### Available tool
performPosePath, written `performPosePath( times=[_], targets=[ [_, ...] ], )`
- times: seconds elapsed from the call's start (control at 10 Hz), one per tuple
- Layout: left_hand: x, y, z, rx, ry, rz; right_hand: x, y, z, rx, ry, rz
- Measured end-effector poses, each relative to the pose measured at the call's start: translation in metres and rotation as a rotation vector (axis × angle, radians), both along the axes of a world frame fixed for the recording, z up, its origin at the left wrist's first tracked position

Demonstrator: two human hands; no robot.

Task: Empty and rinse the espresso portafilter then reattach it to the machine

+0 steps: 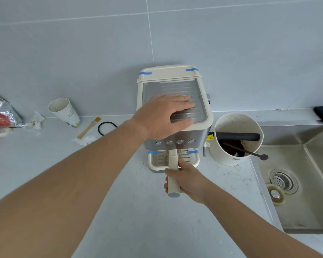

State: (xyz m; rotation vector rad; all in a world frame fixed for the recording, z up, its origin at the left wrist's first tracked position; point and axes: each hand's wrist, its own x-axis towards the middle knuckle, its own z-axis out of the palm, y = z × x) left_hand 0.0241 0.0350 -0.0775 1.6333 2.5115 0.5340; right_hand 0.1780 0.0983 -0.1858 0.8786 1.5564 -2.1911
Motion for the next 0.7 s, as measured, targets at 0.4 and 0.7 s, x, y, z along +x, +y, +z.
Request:
performPosePath(
  times=[0.4, 0.7],
  targets=[
    [0.013, -0.006, -0.003, 0.207, 0.185, 0.091, 0.022, 0.018, 0.023, -0.004, 0.027, -0.176],
    [0.008, -0.005, 0.003, 0.199, 0.213, 0.125, 0.047, 0.049, 0.140, -0.036, 0.384, -0.314]
  ],
)
